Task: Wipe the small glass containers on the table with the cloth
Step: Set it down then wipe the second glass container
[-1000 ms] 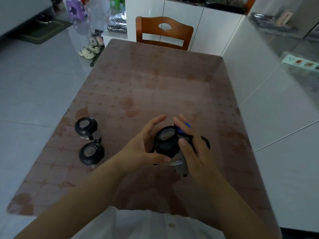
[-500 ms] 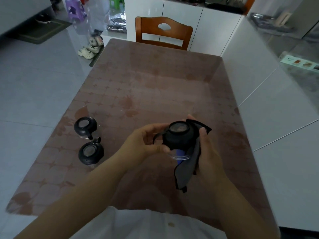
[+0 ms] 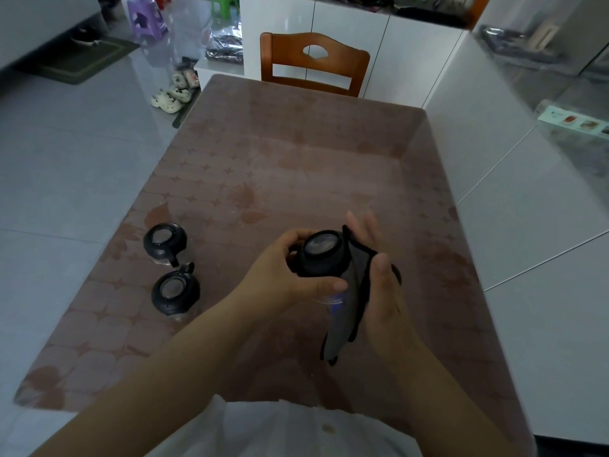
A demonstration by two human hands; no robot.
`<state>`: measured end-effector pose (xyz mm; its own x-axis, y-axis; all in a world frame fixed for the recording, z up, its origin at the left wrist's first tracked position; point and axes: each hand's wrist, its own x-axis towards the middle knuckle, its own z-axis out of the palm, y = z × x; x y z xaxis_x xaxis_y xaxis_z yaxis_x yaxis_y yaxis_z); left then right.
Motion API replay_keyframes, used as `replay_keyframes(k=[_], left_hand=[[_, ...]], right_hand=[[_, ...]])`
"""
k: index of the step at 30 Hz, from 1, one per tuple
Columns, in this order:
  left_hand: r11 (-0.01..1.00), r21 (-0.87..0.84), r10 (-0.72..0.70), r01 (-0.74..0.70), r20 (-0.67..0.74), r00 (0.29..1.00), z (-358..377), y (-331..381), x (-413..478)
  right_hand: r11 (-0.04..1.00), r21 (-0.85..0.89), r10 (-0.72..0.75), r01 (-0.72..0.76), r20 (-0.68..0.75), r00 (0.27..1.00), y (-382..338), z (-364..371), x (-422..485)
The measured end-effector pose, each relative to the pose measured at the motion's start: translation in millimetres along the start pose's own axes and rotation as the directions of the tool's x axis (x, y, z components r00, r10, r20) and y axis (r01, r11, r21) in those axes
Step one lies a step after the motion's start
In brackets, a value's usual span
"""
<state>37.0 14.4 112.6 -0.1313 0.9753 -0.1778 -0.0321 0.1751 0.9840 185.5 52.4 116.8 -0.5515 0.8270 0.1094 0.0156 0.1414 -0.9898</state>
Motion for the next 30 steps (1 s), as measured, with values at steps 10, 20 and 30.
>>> replay_keyframes(k=[10, 20, 30], left_hand=[[0.997, -0.066, 0.035, -0.035, -0.011, 0.999, -9, -12, 0], [0.977, -0.21, 0.088, -0.033, 0.259, 0.962, -17, -12, -4], [0.979, -0.182, 0.136, -0.095, 0.228, 0.964, -18, -10, -1]], right_hand=[[0.918, -0.347, -0.19, 0.192, 0.039, 0.981, 10, 4, 1], [0.994, 0.108, 0.003, -0.012, 0.084, 0.997, 7, -8, -1], [0.979, -0.146, -0.134, 0.144, 0.077, 0.988, 2, 0, -15]])
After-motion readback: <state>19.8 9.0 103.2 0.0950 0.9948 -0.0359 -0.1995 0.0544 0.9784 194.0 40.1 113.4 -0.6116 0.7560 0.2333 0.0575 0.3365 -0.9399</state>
